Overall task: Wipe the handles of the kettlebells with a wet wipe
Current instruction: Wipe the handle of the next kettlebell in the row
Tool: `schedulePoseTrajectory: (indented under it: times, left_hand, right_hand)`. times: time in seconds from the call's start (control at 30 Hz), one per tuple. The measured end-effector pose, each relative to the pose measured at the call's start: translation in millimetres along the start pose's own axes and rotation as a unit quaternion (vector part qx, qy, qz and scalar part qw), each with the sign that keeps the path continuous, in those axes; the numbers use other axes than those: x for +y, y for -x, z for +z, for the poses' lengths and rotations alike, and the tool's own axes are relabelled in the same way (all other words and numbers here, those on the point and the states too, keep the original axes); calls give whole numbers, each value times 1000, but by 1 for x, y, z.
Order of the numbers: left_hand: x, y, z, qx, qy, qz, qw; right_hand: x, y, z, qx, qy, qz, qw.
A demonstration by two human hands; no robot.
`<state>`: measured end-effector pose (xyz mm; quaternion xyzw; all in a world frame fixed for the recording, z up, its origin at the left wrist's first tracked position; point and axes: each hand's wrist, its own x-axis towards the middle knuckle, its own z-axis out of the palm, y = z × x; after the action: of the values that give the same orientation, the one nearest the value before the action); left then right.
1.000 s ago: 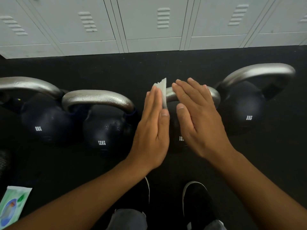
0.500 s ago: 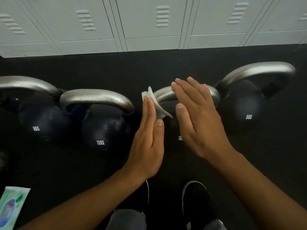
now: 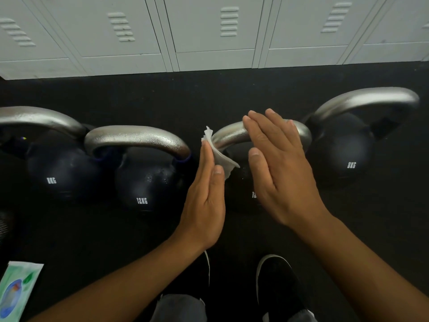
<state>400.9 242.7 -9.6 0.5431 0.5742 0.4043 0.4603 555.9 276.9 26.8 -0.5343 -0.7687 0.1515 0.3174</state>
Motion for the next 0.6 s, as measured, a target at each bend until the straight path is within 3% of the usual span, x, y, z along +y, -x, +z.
schedulePoseTrajectory:
  times: [0.3,0.6]
  left_hand:
    - [-14,-28,-10,3,81,-33,996]
    - [-8,-15,-6,-1,63,0,998]
  right_hand:
    - [0,1,0,-2,-1,-1,1000]
    - [-1,2,0,4,6,-6,1000]
